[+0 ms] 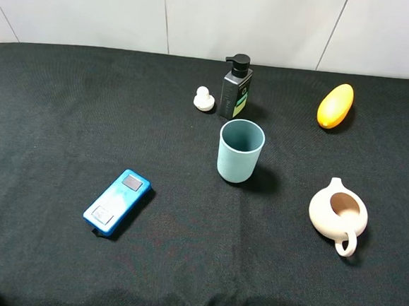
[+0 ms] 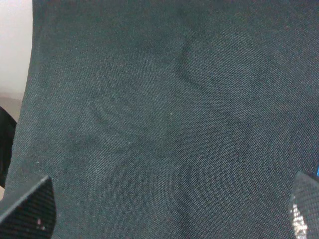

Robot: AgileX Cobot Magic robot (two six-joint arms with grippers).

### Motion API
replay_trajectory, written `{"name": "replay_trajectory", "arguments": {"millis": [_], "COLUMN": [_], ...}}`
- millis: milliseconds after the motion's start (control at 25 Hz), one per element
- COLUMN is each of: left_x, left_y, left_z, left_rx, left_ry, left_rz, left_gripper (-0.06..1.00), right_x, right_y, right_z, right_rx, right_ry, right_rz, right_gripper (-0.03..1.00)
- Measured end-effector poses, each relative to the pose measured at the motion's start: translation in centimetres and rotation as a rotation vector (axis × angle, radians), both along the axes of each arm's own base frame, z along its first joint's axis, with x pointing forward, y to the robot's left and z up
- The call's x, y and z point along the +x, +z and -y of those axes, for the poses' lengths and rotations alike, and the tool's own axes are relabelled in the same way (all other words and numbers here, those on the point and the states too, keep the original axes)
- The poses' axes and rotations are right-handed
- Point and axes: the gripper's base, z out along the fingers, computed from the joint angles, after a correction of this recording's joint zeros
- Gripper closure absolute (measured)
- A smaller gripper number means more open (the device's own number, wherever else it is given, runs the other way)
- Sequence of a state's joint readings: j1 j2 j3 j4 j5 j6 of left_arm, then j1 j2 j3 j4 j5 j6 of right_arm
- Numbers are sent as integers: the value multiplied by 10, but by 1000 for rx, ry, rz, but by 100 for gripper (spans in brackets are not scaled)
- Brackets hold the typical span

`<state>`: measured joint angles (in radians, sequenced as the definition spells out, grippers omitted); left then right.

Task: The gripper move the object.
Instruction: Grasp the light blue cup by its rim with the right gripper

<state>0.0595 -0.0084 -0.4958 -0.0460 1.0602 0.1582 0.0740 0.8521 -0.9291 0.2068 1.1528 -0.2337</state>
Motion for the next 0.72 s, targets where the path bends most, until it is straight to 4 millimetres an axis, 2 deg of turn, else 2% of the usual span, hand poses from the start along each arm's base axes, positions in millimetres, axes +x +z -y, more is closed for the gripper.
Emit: {"name": "replay_trajectory", "arguments": {"millis": [360, 720], "left_x": [0, 0], "left_y": [0, 0], "left_z": [0, 0], "left_rx": [0, 0], "left_ry": [0, 0], "left_rz": [0, 0], "left_gripper": [-5, -5], "right_x": [38, 71], "right_y": [18, 12], "right_z": [-29, -66], "right_rx": [-7, -29], "right_ry": [149, 278], "right_rz": [-58, -142], "right_gripper": [27, 27]}}
